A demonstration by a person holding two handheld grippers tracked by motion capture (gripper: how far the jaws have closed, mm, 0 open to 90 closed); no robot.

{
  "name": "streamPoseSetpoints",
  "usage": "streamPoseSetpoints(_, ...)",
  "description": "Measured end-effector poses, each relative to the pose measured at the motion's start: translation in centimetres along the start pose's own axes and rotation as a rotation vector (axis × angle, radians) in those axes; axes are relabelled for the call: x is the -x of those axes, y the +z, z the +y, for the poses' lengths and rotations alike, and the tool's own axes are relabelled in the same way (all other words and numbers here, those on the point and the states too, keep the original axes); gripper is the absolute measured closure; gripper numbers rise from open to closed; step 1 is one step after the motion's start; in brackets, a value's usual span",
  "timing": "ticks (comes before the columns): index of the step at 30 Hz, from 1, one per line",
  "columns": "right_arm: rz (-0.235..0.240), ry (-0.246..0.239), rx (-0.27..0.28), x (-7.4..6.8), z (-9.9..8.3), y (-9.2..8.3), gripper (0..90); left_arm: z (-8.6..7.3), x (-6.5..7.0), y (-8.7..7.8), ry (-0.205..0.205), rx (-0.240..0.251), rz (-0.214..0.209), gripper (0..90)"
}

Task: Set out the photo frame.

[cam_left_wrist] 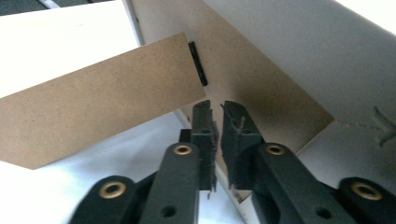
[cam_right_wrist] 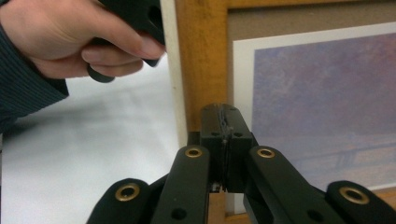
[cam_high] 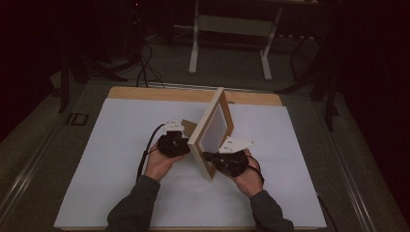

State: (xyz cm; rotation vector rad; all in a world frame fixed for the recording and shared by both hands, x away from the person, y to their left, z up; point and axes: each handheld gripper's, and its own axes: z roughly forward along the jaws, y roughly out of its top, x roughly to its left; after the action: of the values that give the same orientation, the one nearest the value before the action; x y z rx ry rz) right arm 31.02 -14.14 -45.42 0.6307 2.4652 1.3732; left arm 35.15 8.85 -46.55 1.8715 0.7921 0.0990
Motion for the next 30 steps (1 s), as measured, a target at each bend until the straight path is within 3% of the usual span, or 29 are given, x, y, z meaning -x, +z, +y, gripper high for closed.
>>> streamPoseSetpoints(8, -0.015, 0.01, -0.001, 0.5, -0.2, -0.5, 85.0, -0.2, -0.5, -1.0, -0.012, 0.006, 0.012, 71.7)
streamPoseSetpoints(17, -0.036, 0.035, -0.012, 1.3, -1.1, -0.8, 81.3, -0.3, -0.7, -2.5, -0.016, 0.006, 0.056, 61.0)
streamPoseSetpoints(20, -0.038, 0.034, -0.015, 1.4, -1.1, -1.1, 81.2, -0.6, -0.8, -3.0, -0.009, 0.001, 0.034, 58.3)
streamPoseSetpoints(26, -0.044, 0.043, -0.013, 1.7, -1.3, -1.5, 80.5, -1.0, -0.7, -3.7, -0.004, -0.006, 0.034, 58.3)
streamPoseSetpoints(30, -0.051, 0.049, -0.011, 1.9, -1.4, -1.8, 79.5, -1.2, -0.7, -4.3, -0.028, -0.008, 0.022, 57.5)
